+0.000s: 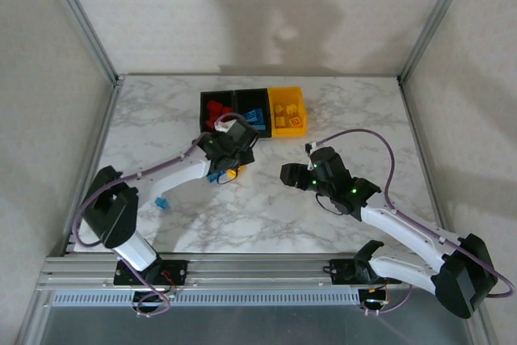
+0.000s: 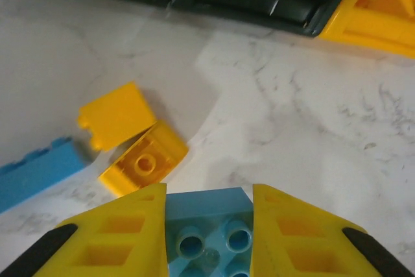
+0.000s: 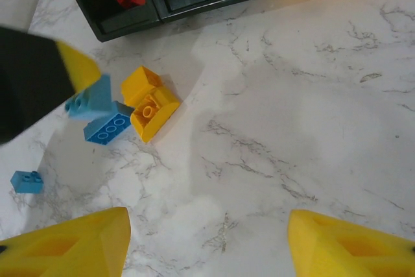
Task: Sort the legos into containers by color
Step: Pick up the lego from the center of the table, then place the lego in the container.
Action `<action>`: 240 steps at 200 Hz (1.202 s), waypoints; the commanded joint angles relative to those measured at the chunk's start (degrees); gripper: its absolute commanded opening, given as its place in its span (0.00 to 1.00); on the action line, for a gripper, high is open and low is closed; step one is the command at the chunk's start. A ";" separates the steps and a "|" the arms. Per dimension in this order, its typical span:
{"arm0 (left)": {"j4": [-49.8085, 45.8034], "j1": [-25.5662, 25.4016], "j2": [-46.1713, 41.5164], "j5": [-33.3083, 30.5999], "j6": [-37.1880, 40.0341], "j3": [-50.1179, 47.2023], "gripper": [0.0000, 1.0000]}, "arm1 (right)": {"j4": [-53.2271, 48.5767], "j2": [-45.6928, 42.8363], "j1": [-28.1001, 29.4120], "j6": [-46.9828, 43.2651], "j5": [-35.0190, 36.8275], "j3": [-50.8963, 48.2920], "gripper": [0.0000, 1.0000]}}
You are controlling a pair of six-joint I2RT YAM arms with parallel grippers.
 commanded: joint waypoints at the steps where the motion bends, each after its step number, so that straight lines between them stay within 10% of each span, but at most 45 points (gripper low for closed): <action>1: -1.39 1.99 5.18 -1.56 4.34 6.75 0.25 | -0.77 -1.58 -0.42 1.66 1.77 -1.17 0.65; 134: -12.57 10.31 42.91 -1.27 12.66 58.37 0.26 | -4.22 -3.22 -0.43 4.14 4.43 -2.91 0.65; 240: -10.64 10.77 42.05 1.98 13.23 58.73 0.58 | -3.32 -0.85 -0.50 4.54 4.53 -1.78 0.65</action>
